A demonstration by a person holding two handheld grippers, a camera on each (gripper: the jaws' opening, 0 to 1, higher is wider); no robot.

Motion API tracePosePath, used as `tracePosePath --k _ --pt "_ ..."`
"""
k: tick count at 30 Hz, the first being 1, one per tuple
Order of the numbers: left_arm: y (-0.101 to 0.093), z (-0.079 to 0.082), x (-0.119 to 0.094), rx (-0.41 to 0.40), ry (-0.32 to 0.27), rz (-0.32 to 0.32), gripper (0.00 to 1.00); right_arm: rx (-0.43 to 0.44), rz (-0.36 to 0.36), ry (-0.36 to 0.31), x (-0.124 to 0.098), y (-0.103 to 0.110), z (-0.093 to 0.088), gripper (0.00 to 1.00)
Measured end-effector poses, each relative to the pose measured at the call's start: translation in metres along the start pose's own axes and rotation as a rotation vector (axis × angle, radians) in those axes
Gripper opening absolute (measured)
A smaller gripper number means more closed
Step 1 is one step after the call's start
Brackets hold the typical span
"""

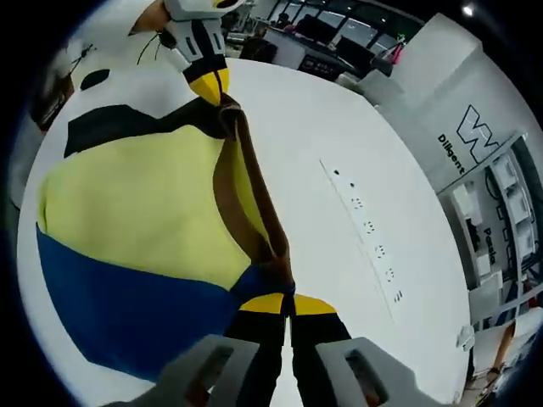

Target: Fold the garment on the visible template until the final outline fits inside the template.

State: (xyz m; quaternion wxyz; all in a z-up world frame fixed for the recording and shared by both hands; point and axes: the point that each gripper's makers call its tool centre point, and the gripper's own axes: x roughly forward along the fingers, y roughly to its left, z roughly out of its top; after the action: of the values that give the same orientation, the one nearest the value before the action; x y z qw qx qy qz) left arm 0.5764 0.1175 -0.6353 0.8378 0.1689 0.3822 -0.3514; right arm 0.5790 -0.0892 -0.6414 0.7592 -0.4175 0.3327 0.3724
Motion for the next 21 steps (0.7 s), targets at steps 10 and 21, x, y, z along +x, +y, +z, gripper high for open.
tracePosePath --k 10,21 --pt "0.012 -0.007 0.015 -0.019 0.030 0.061 0.00 -0.016 -0.023 0.023 0.015 -0.005 -0.004 0.00" --pt "0.016 -0.021 0.027 0.003 0.075 0.085 0.00 -0.032 -0.006 0.058 0.031 0.003 -0.008 0.00"
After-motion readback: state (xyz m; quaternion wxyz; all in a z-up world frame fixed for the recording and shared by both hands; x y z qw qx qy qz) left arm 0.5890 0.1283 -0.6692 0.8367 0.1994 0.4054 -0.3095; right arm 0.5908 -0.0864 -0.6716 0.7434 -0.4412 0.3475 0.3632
